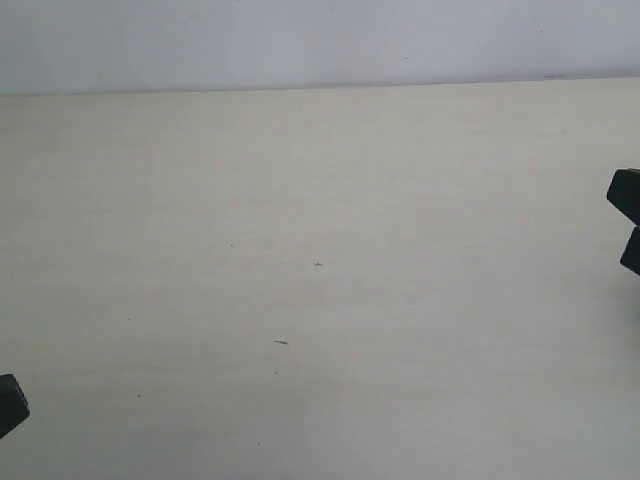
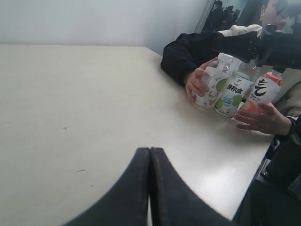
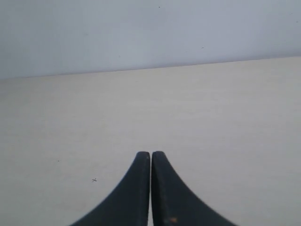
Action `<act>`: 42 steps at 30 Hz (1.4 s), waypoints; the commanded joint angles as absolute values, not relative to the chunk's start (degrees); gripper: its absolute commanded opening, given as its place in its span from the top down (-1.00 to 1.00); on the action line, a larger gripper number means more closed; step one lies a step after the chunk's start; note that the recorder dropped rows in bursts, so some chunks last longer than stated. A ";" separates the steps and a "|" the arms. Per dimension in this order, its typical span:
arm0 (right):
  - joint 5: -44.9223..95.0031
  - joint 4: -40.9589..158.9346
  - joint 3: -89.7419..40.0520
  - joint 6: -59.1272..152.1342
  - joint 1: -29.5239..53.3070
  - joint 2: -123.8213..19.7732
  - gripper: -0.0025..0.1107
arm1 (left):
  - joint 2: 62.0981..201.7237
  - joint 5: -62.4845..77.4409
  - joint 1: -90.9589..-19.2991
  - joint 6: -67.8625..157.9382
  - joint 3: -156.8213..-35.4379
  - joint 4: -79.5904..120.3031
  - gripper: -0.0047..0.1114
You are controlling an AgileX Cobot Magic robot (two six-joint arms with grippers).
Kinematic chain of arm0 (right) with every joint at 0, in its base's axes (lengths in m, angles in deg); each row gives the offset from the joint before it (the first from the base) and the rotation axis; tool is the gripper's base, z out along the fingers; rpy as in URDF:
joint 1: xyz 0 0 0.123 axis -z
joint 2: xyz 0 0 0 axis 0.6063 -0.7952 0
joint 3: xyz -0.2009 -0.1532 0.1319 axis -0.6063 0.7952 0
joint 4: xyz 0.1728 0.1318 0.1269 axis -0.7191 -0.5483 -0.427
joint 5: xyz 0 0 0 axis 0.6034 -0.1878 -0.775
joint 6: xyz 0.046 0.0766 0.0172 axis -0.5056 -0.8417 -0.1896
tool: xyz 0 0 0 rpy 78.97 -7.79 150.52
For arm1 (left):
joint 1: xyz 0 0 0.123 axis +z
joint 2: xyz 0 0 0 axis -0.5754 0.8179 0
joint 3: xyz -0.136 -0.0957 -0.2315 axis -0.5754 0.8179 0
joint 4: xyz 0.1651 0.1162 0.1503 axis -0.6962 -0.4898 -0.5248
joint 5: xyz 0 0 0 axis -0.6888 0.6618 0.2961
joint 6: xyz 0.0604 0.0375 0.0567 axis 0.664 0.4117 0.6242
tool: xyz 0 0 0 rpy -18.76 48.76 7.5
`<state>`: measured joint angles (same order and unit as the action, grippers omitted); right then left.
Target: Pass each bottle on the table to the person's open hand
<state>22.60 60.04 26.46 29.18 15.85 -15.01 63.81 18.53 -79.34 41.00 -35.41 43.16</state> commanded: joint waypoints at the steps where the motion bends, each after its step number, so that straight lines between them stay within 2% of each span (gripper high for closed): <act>1: 23.39 59.77 26.56 29.12 15.99 -14.74 0.93 | 63.37 18.32 -79.07 40.97 -35.44 43.03 0.92; 14: 22.44 59.38 26.80 28.81 15.99 -11.77 0.93 | 63.37 18.32 -79.07 40.97 -35.44 43.03 0.92; 17: 20.45 59.38 28.59 28.93 17.10 -7.64 0.93 | 63.37 18.32 -79.07 40.97 -35.44 43.03 0.92; 22: 23.68 59.38 39.57 38.37 22.88 4.95 0.93 | 63.37 18.32 -79.07 40.97 -35.44 43.03 0.92; 29: 18.34 59.38 40.05 38.23 30.55 19.77 0.93 | 63.37 18.32 -79.07 40.97 -35.44 43.03 0.92; 42: 17.84 58.99 40.05 37.94 31.28 19.77 0.93 | 63.37 18.32 -79.07 40.97 -35.44 43.03 0.92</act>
<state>18.04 58.99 39.80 37.75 30.97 19.42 63.81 18.53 -79.34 41.00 -35.41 43.16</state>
